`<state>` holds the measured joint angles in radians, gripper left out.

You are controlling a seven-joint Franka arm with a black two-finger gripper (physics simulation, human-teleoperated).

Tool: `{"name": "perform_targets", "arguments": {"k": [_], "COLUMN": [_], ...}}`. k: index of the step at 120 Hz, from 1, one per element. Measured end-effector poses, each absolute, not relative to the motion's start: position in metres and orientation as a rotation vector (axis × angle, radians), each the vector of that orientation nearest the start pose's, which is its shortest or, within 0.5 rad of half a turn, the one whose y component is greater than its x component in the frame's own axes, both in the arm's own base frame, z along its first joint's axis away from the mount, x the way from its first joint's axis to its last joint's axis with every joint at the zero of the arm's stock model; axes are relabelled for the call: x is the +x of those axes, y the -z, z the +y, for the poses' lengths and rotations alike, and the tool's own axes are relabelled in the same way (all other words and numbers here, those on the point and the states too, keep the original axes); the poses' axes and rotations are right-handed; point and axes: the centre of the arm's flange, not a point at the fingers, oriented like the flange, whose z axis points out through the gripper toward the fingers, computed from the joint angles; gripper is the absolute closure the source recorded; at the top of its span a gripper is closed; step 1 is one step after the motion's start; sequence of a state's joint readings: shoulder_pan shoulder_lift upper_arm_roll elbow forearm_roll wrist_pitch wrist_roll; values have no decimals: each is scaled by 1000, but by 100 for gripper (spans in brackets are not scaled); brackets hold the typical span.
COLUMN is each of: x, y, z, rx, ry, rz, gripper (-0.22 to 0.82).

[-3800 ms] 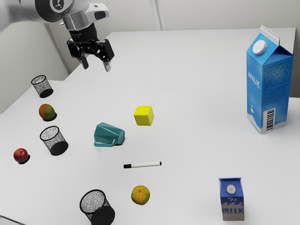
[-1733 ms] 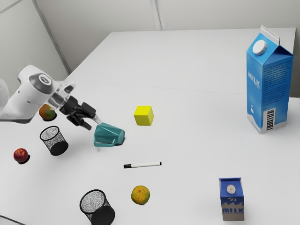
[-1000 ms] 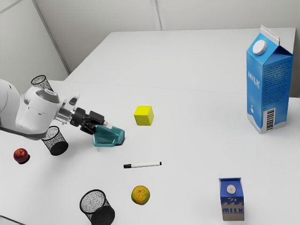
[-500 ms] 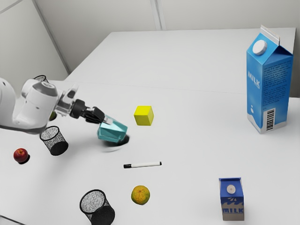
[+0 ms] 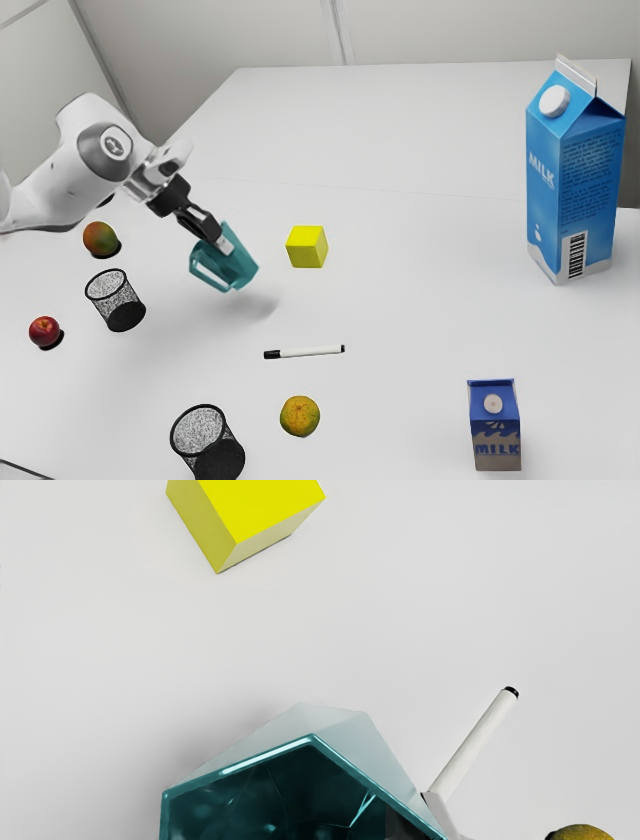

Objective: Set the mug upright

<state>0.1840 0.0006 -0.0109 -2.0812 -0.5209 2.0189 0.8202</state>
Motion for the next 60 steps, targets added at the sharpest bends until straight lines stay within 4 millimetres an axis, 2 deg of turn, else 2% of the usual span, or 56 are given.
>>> {"name": "perform_targets", "arguments": {"k": [24, 36, 49, 60], "x": [534, 528, 512, 507], "y": [-439, -446, -434, -421], "z": [31, 23, 27, 24], "rx": [-3335, -3277, -3251, -3223], "ry": [116, 73, 43, 55], "rz": [703, 641, 515, 444], "gripper": [79, 79, 79, 79]}}
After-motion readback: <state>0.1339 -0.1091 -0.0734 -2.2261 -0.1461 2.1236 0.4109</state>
